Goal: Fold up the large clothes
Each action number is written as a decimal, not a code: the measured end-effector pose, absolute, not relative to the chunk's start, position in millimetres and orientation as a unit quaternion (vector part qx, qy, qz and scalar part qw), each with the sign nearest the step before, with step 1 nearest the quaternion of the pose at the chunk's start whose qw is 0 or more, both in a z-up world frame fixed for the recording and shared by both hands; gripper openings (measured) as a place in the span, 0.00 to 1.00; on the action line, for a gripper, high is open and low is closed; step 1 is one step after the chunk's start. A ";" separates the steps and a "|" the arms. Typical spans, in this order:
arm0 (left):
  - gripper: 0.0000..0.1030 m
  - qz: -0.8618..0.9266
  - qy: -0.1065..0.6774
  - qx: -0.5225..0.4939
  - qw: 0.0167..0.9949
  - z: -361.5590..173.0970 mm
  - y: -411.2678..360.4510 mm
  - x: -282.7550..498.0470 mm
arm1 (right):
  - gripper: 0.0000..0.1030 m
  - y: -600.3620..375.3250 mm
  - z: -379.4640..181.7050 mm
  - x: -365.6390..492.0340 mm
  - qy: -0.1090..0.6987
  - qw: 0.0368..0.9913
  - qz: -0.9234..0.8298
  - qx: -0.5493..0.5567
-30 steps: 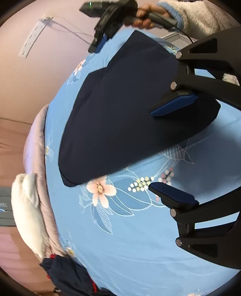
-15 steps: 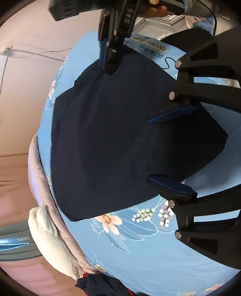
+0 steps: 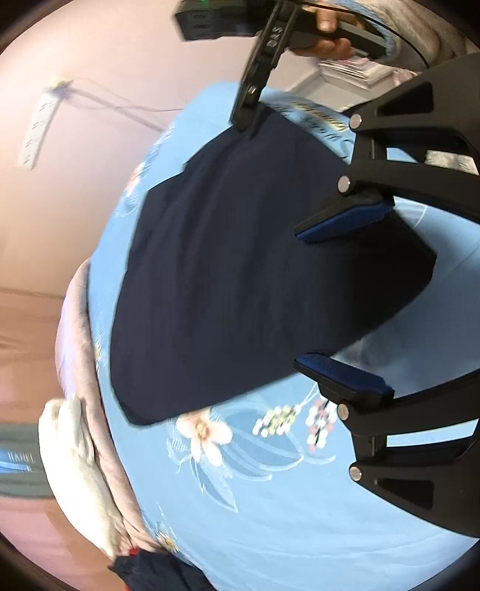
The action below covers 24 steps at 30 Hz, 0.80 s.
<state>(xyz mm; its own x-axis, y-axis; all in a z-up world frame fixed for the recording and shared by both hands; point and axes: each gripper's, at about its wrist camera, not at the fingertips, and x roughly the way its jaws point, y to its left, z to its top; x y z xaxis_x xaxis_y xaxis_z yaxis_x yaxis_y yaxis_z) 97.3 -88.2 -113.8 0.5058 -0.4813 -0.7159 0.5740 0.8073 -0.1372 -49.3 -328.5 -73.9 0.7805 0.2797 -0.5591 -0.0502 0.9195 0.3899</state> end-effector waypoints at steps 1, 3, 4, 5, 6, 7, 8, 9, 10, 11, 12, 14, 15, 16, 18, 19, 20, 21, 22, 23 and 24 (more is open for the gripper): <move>0.62 -0.300 0.391 0.051 0.868 -111.2 -86.5 102.2 | 0.28 -329.9 -69.5 -46.5 0.311 0.927 0.094 0.185; 0.62 -0.288 0.392 0.029 0.874 -107.4 -81.8 118.0 | 0.28 -329.1 -63.6 -35.6 0.304 0.928 0.098 0.190; 0.62 -0.286 0.393 0.020 0.874 -106.0 -81.3 125.7 | 0.28 -328.6 -60.2 -26.5 0.304 0.929 0.096 0.187; 0.62 -0.285 0.394 0.011 0.874 -104.4 -81.7 133.7 | 0.28 -327.7 -57.6 -17.5 0.303 0.931 0.088 0.185; 0.62 -0.281 0.395 0.002 0.875 -102.3 -83.4 146.2 | 0.28 -326.5 -55.1 -7.7 0.304 0.931 0.080 0.185; 0.62 -0.277 0.393 -0.002 0.877 -100.4 -85.2 153.7 | 0.28 -326.4 -52.5 3.3 0.304 0.931 0.075 0.189; 0.62 -0.275 0.391 -0.006 0.878 -98.0 -88.1 164.2 | 0.28 -326.7 -50.7 12.9 0.298 0.931 0.076 0.197; 0.62 -0.271 0.391 -0.010 0.879 -96.1 -90.5 173.3 | 0.28 -327.3 -49.3 22.7 0.293 0.930 0.078 0.206; 0.62 -0.266 0.390 -0.013 0.881 -93.9 -93.4 185.7 | 0.28 -328.4 -48.7 32.1 0.290 0.929 0.079 0.216; 0.62 -0.262 0.390 -0.014 0.883 -92.5 -98.4 197.6 | 0.28 -329.1 -49.1 41.3 0.290 0.927 0.078 0.225; 0.62 -0.259 0.389 -0.014 0.884 -91.7 -101.4 205.3 | 0.28 -330.4 -50.1 55.3 0.292 0.924 0.077 0.235; 0.62 -0.253 0.397 -0.020 0.882 -93.3 -110.6 230.0 | 0.28 -330.3 -58.0 70.8 0.306 0.916 0.077 0.246; 0.62 -0.252 0.403 -0.027 0.879 -95.3 -116.2 244.1 | 0.28 -331.2 -64.9 78.1 0.317 0.911 0.070 0.253; 0.62 -0.247 0.404 -0.028 0.880 -96.0 -119.5 252.5 | 0.28 -332.7 -72.9 87.5 0.333 0.905 0.065 0.258; 0.62 -0.237 0.402 -0.019 0.884 -97.5 -127.1 270.0 | 0.28 -336.6 -89.0 98.0 0.353 0.895 0.054 0.267; 0.62 -0.234 0.402 -0.017 0.885 -99.7 -130.1 278.7 | 0.28 -339.2 -98.1 101.0 0.363 0.889 0.051 0.276; 0.62 -0.235 0.407 -0.020 0.883 -103.1 -132.1 286.7 | 0.28 -341.7 -103.5 102.0 0.367 0.884 0.053 0.283; 0.62 -0.236 0.416 -0.021 0.878 -109.1 -135.2 297.3 | 0.28 -344.2 -109.0 101.4 0.368 0.881 0.055 0.291; 0.62 -0.230 0.424 -0.022 0.876 -115.2 -135.8 304.1 | 0.28 -345.9 -113.1 99.7 0.366 0.880 0.057 0.298; 0.64 -0.224 0.438 -0.023 0.870 -123.2 -137.0 313.2 | 0.28 -346.3 -115.6 97.9 0.365 0.879 0.060 0.300; 0.66 -0.223 0.453 -0.029 0.862 -130.4 -137.5 320.6 | 0.28 -346.9 -115.6 96.7 0.364 0.879 0.061 0.302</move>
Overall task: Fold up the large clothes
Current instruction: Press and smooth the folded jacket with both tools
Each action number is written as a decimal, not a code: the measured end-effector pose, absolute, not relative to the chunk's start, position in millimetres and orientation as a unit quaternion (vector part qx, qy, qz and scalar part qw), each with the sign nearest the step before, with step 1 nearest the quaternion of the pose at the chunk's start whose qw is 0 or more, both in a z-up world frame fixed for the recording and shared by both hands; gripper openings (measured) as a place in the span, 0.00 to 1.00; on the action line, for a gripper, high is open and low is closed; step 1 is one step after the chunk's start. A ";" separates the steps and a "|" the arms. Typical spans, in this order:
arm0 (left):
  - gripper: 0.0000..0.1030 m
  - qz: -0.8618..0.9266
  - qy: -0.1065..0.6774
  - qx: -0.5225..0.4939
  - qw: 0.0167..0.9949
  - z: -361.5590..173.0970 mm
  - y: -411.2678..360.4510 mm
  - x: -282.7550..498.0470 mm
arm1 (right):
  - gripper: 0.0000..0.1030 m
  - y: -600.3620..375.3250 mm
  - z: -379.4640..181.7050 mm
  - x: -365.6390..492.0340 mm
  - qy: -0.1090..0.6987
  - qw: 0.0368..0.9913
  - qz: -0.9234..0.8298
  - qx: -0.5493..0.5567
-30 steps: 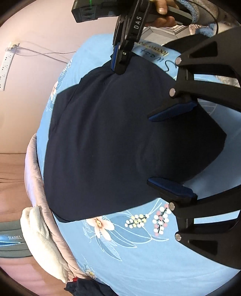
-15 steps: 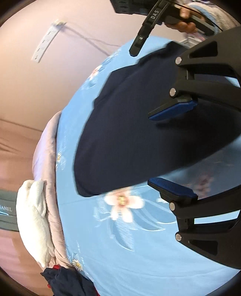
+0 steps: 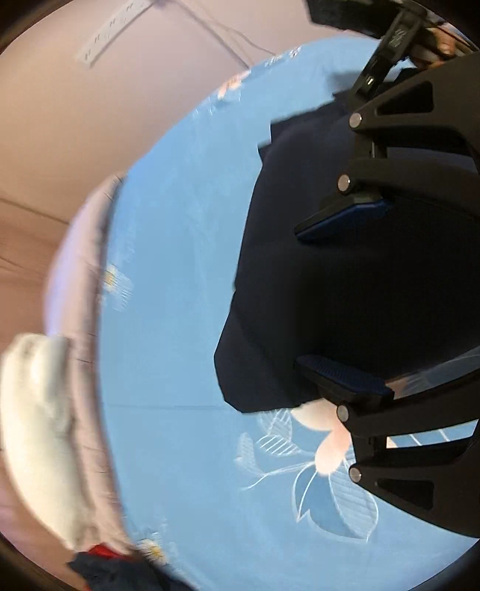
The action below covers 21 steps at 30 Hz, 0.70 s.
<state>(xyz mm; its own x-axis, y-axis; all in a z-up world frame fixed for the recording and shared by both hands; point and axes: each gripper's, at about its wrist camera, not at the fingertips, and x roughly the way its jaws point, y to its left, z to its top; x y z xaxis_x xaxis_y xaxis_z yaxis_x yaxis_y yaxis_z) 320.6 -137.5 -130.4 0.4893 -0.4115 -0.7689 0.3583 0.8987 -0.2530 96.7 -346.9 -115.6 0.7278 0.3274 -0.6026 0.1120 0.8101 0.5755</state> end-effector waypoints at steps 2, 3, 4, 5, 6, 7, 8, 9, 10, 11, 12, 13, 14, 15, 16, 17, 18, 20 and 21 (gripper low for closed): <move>0.67 -0.221 0.481 -0.050 0.847 -143.7 -134.8 335.1 | 0.28 -348.7 -116.4 95.5 0.363 0.877 0.063 0.309; 0.68 -0.223 0.483 -0.054 0.845 -144.9 -133.7 338.1 | 0.28 -349.4 -116.6 97.4 0.363 0.876 0.063 0.310; 0.68 -0.226 0.483 -0.053 0.844 -143.8 -133.5 339.2 | 0.28 -349.7 -116.5 99.1 0.364 0.876 0.063 0.310; 0.68 -0.227 0.483 -0.052 0.844 -142.3 -132.4 340.5 | 0.28 -349.9 -116.9 99.6 0.364 0.876 0.064 0.311; 0.68 -0.227 0.481 -0.053 0.845 -139.3 -130.5 338.6 | 0.28 -350.7 -116.7 99.4 0.363 0.875 0.066 0.313; 0.67 -0.227 0.479 -0.052 0.846 -136.1 -129.2 334.7 | 0.29 -352.9 -116.2 99.0 0.361 0.874 0.069 0.317; 0.67 -0.227 0.476 -0.052 0.848 -131.1 -126.2 328.6 | 0.29 -354.4 -114.9 98.5 0.358 0.874 0.070 0.320; 0.67 -0.230 0.472 -0.056 0.849 -127.3 -123.1 321.8 | 0.29 -355.3 -110.8 92.5 0.353 0.875 0.070 0.324; 0.67 -0.238 0.464 -0.060 0.851 -121.1 -118.1 314.1 | 0.30 -356.0 -106.2 92.1 0.347 0.877 0.073 0.325; 0.67 -0.249 0.454 -0.062 0.853 -114.1 -111.8 301.9 | 0.33 -356.1 -100.0 85.8 0.334 0.882 0.079 0.325; 0.67 -0.258 0.448 -0.066 0.853 -110.0 -108.7 291.5 | 0.36 -355.6 -92.5 76.3 0.316 0.888 0.088 0.322; 0.67 -0.272 0.444 -0.069 0.851 -104.9 -101.9 276.5 | 0.38 -354.0 -83.7 64.7 0.298 0.895 0.098 0.316; 0.67 -0.283 0.439 -0.068 0.850 -101.4 -97.5 263.8 | 0.39 -352.2 -76.7 54.4 0.286 0.901 0.101 0.309; 0.67 -0.291 0.431 -0.064 0.852 -98.1 -93.5 249.7 | 0.39 -350.0 -71.2 45.6 0.280 0.906 0.102 0.301; 0.67 -0.297 0.425 -0.055 0.854 -95.7 -90.8 233.8 | 0.39 -346.3 -66.3 35.3 0.280 0.911 0.099 0.287; 0.67 -0.302 0.419 -0.049 0.855 -94.5 -89.1 220.9 | 0.39 -343.6 -64.0 29.1 0.283 0.913 0.098 0.278; 0.67 -0.311 0.412 -0.044 0.856 -92.7 -86.6 202.6 | 0.39 -340.4 -62.2 22.8 0.287 0.915 0.096 0.268; 0.67 -0.321 0.407 -0.028 0.855 -92.8 -88.6 179.7 | 0.39 -333.6 -60.3 10.1 0.297 0.918 0.093 0.245; 0.67 -0.328 0.400 -0.020 0.856 -92.3 -89.3 162.4 | 0.39 -330.4 -59.9 5.1 0.300 0.920 0.093 0.234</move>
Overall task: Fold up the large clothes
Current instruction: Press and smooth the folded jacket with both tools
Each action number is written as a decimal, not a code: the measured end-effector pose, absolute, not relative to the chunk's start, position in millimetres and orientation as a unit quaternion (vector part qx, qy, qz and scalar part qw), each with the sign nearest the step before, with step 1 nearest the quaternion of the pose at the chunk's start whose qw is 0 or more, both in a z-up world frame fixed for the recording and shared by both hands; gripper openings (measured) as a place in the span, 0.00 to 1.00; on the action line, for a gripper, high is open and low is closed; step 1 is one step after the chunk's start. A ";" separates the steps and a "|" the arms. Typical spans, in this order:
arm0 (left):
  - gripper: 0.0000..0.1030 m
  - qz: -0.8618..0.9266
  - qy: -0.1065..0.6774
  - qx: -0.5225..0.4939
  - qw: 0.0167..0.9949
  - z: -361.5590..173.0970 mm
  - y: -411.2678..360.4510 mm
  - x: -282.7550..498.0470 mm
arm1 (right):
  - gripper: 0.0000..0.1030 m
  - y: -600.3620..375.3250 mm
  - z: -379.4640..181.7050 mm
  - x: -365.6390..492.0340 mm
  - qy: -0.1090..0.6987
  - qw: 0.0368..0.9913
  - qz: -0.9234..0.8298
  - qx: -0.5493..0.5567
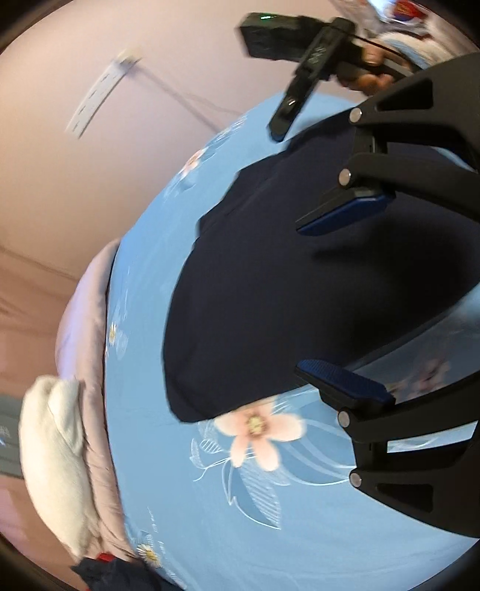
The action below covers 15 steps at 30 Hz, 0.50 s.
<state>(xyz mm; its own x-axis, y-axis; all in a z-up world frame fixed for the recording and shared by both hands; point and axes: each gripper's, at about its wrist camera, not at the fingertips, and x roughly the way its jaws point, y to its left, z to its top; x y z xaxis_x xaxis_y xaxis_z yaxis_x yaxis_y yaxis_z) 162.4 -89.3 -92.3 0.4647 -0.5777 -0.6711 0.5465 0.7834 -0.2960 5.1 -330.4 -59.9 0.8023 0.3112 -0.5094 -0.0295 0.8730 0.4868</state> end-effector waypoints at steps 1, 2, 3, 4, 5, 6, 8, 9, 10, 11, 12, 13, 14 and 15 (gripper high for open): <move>0.67 -0.333 0.396 -0.014 0.856 -93.2 -90.0 151.8 | 0.39 -327.3 -60.4 -3.3 0.303 0.923 0.092 0.221; 0.67 -0.339 0.389 -0.005 0.857 -93.2 -92.6 141.6 | 0.39 -325.5 -61.4 -7.9 0.306 0.924 0.090 0.211; 0.67 -0.339 0.374 0.006 0.863 -92.9 -94.4 125.6 | 0.39 -322.9 -62.2 -12.1 0.310 0.925 0.090 0.201; 0.67 -0.338 0.367 0.013 0.866 -95.1 -97.2 119.2 | 0.39 -320.4 -64.8 -18.9 0.315 0.926 0.088 0.189; 0.67 -0.343 0.363 0.019 0.866 -97.3 -100.3 108.6 | 0.39 -318.4 -67.5 -24.6 0.320 0.926 0.086 0.181; 0.67 -0.352 0.359 0.022 0.864 -101.0 -103.3 99.3 | 0.39 -317.8 -69.7 -26.3 0.325 0.925 0.083 0.175; 0.67 -0.358 0.366 0.037 0.858 -111.7 -108.0 95.3 | 0.39 -317.0 -77.1 -31.5 0.339 0.923 0.078 0.166; 0.67 -0.356 0.375 0.051 0.854 -119.9 -113.6 92.2 | 0.39 -317.2 -81.4 -32.3 0.348 0.921 0.071 0.161; 0.67 -0.340 0.379 0.071 0.858 -128.0 -118.7 89.3 | 0.39 -317.1 -87.0 -33.6 0.360 0.918 0.059 0.154; 0.67 -0.326 0.384 0.092 0.859 -135.0 -124.5 87.3 | 0.39 -317.0 -91.7 -33.3 0.370 0.916 0.052 0.149; 0.67 -0.318 0.385 0.106 0.860 -138.8 -128.3 86.3 | 0.39 -316.7 -97.0 -32.2 0.379 0.913 0.049 0.142; 0.67 -0.310 0.383 0.112 0.863 -141.7 -130.5 85.1 | 0.38 -315.4 -99.0 -32.2 0.381 0.913 0.046 0.139; 0.67 -0.305 0.384 0.113 0.864 -142.2 -131.4 84.7 | 0.38 -315.1 -100.1 -31.7 0.381 0.913 0.043 0.137; 0.67 -0.300 0.386 0.115 0.865 -142.0 -132.6 84.2 | 0.38 -314.7 -100.2 -32.1 0.382 0.913 0.042 0.135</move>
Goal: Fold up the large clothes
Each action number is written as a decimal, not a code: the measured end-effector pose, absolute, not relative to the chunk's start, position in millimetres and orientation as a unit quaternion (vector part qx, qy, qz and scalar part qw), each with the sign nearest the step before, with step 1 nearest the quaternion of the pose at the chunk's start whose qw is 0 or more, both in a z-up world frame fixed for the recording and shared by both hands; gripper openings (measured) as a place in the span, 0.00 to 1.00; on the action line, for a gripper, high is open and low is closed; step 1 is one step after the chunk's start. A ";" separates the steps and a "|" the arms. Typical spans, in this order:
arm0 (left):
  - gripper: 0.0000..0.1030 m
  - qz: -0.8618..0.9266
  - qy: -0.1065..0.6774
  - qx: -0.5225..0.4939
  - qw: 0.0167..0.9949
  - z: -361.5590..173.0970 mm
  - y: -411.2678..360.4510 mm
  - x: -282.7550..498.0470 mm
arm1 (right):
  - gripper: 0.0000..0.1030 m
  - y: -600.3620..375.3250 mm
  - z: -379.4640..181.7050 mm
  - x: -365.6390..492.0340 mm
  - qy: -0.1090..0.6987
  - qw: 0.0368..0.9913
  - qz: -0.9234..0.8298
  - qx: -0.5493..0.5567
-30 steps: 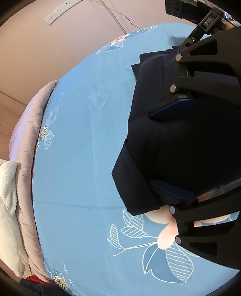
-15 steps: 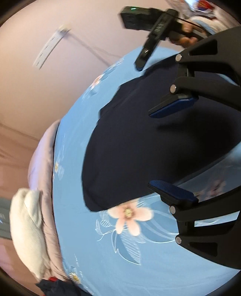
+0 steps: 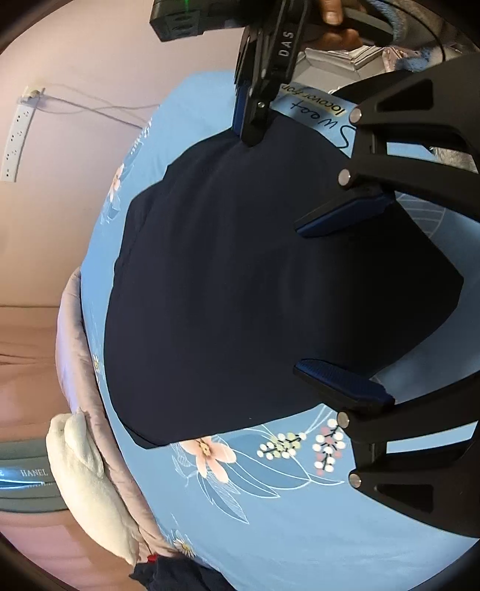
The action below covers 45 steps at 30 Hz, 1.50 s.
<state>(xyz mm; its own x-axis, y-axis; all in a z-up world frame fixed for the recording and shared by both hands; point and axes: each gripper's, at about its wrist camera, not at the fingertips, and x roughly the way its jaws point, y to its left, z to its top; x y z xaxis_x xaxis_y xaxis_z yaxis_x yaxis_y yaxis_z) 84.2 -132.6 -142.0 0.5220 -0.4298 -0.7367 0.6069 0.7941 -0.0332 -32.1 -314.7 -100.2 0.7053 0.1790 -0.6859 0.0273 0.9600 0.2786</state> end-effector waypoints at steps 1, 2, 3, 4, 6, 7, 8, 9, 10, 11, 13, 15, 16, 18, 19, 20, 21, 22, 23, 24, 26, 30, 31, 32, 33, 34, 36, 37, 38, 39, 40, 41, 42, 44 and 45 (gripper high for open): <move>0.67 -0.296 0.388 0.114 0.865 -142.1 -131.3 84.4 | 0.38 -314.9 -99.5 -30.8 0.383 0.913 0.039 0.135; 0.67 -0.293 0.391 0.112 0.865 -142.2 -130.1 84.1 | 0.38 -315.0 -98.8 -29.1 0.385 0.912 0.037 0.138; 0.67 -0.290 0.394 0.112 0.865 -142.2 -129.2 83.3 | 0.38 -314.6 -97.8 -28.2 0.387 0.911 0.035 0.139; 0.68 -0.287 0.395 0.113 0.865 -142.6 -127.8 82.1 | 0.38 -313.0 -96.1 -27.1 0.389 0.910 0.033 0.137; 0.68 -0.283 0.397 0.113 0.866 -143.4 -123.6 79.8 | 0.38 -311.4 -95.2 -26.4 0.393 0.910 0.032 0.131; 0.68 -0.281 0.398 0.112 0.866 -144.0 -122.3 76.0 | 0.38 -309.0 -95.9 -30.7 0.394 0.909 0.032 0.130; 0.69 -0.278 0.399 0.111 0.866 -144.8 -121.0 75.4 | 0.38 -307.8 -96.8 -32.5 0.395 0.909 0.033 0.130; 0.69 -0.276 0.401 0.110 0.867 -145.4 -119.8 73.5 | 0.38 -308.4 -97.1 -32.6 0.397 0.908 0.034 0.132; 0.70 -0.275 0.404 0.108 0.866 -146.1 -118.4 72.0 | 0.38 -307.5 -98.8 -38.3 0.398 0.907 0.034 0.133; 0.70 -0.274 0.406 0.105 0.866 -146.3 -117.1 71.5 | 0.38 -307.6 -98.9 -40.2 0.399 0.907 0.034 0.134; 0.71 -0.272 0.409 0.101 0.865 -147.0 -115.0 69.9 | 0.38 -306.1 -99.1 -42.7 0.401 0.906 0.033 0.132; 0.71 -0.271 0.413 0.097 0.864 -147.4 -113.1 69.3 | 0.38 -305.3 -98.2 -44.1 0.404 0.904 0.036 0.133; 0.71 -0.270 0.415 0.094 0.864 -147.7 -112.1 69.0 | 0.38 -304.8 -98.0 -45.4 0.405 0.904 0.037 0.133; 0.73 -0.269 0.421 0.089 0.862 -148.1 -109.8 69.3 | 0.38 -305.2 -97.5 -47.2 0.407 0.903 0.038 0.135; 0.73 -0.270 0.425 0.086 0.860 -148.9 -109.4 68.6 | 0.38 -305.0 -97.1 -48.5 0.409 0.902 0.038 0.135; 0.74 -0.271 0.431 0.081 0.857 -150.5 -108.2 68.7 | 0.38 -305.2 -96.6 -49.2 0.410 0.901 0.037 0.134; 0.74 -0.272 0.438 0.074 0.854 -153.0 -106.4 69.7 | 0.38 -305.4 -96.0 -50.1 0.411 0.901 0.037 0.134; 0.74 -0.273 0.441 0.069 0.852 -154.4 -105.5 69.8 | 0.38 -305.2 -95.8 -51.0 0.412 0.900 0.037 0.134; 0.75 -0.274 0.444 0.065 0.851 -155.3 -104.7 70.3 | 0.38 -305.2 -95.3 -51.8 0.414 0.900 0.037 0.133; 0.76 -0.273 0.446 0.063 0.850 -155.9 -104.1 70.2 | 0.38 -304.9 -94.7 -52.8 0.415 0.899 0.036 0.132; 0.78 -0.271 0.446 0.063 0.850 -155.4 -103.7 69.3 | 0.38 -304.8 -92.8 -55.6 0.419 0.898 0.037 0.126; 0.78 -0.276 0.443 0.067 0.850 -151.4 -102.5 64.9 | 0.38 -309.5 -88.6 -61.3 0.421 0.898 0.042 0.122; 0.79 -0.279 0.444 0.066 0.849 -150.7 -101.5 64.1 | 0.40 -312.0 -86.5 -63.3 0.417 0.899 0.046 0.125; 0.79 -0.282 0.445 0.063 0.847 -149.9 -100.0 64.7 | 0.42 -314.0 -84.8 -64.4 0.414 0.900 0.050 0.129; 0.79 -0.287 0.449 0.054 0.845 -148.9 -97.6 65.3 | 0.48 -317.6 -81.7 -66.3 0.404 0.902 0.059 0.142; 0.78 -0.290 0.451 0.047 0.843 -147.7 -95.4 65.5 | 0.55 -321.6 -79.6 -67.0 0.394 0.903 0.068 0.158; 0.79 -0.295 0.455 0.028 0.840 -144.7 -91.2 67.4 | 0.62 -330.1 -76.8 -67.3 0.374 0.899 0.098 0.205; 0.80 -0.297 0.458 0.018 0.838 -143.3 -88.8 69.2 | 0.63 -334.4 -77.2 -65.5 0.368 0.896 0.109 0.225; 0.82 -0.297 0.459 0.010 0.837 -142.2 -87.0 70.7 | 0.63 -337.7 -78.5 -63.3 0.363 0.892 0.117 0.244; 0.83 -0.296 0.460 0.004 0.837 -141.2 -85.4 72.7 | 0.65 -340.2 -79.8 -60.2 0.362 0.888 0.121 0.256; 0.85 -0.295 0.462 -0.003 0.837 -140.4 -83.6 75.5 | 0.67 -342.6 -83.3 -56.4 0.364 0.883 0.120 0.271; 0.85 -0.294 0.464 -0.008 0.836 -139.9 -82.2 78.0 | 0.67 -344.2 -86.4 -53.2 0.367 0.879 0.117 0.281; 0.85 -0.294 0.467 -0.015 0.834 -139.8 -81.1 80.5 | 0.68 -347.7 -89.3 -48.2 0.370 0.875 0.115 0.290; 0.87 -0.297 0.477 -0.031 0.827 -141.0 -79.2 86.3 | 0.68 -351.2 -94.9 -40.7 0.373 0.866 0.116 0.313; 0.89 -0.298 0.483 -0.037 0.823 -142.2 -78.8 88.8 | 0.70 -352.1 -96.5 -39.6 0.371 0.864 0.117 0.320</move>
